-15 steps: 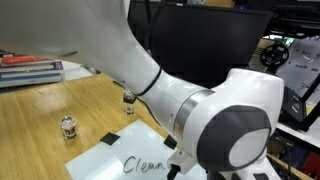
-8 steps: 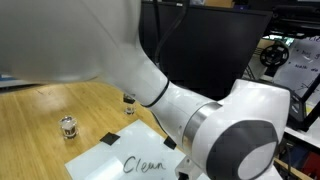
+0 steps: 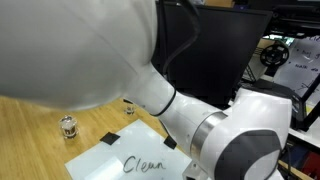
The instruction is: Use the duster to clean the whiteboard
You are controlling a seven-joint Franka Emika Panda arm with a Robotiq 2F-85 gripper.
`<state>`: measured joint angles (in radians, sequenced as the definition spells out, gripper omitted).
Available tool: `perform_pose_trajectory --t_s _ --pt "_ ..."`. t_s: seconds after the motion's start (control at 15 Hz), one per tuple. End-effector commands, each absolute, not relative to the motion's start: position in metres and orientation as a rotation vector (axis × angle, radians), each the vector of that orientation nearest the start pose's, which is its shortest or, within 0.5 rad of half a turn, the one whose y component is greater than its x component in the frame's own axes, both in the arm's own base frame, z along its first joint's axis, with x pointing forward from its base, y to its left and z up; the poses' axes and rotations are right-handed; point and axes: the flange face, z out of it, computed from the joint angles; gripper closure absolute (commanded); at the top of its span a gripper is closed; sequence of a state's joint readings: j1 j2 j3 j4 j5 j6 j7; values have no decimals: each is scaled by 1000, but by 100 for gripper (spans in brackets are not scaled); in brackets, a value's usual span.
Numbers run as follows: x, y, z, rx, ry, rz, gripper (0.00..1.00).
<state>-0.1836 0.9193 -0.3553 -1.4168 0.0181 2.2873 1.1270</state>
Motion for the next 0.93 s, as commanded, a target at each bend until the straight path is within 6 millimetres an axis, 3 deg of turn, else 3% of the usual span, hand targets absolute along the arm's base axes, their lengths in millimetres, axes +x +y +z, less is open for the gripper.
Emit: perform_pose_trajectory --t_s 0.0,0.2,0.53,0.87 --pt "654 -333 170 -2385 2365 -151 55" --pt "655 -335 170 -2368 2367 -140 72" --pt "654 -327 182 -2375 2339 -165 72" --pt "667 -293 196 -2407 2251 -201 72"
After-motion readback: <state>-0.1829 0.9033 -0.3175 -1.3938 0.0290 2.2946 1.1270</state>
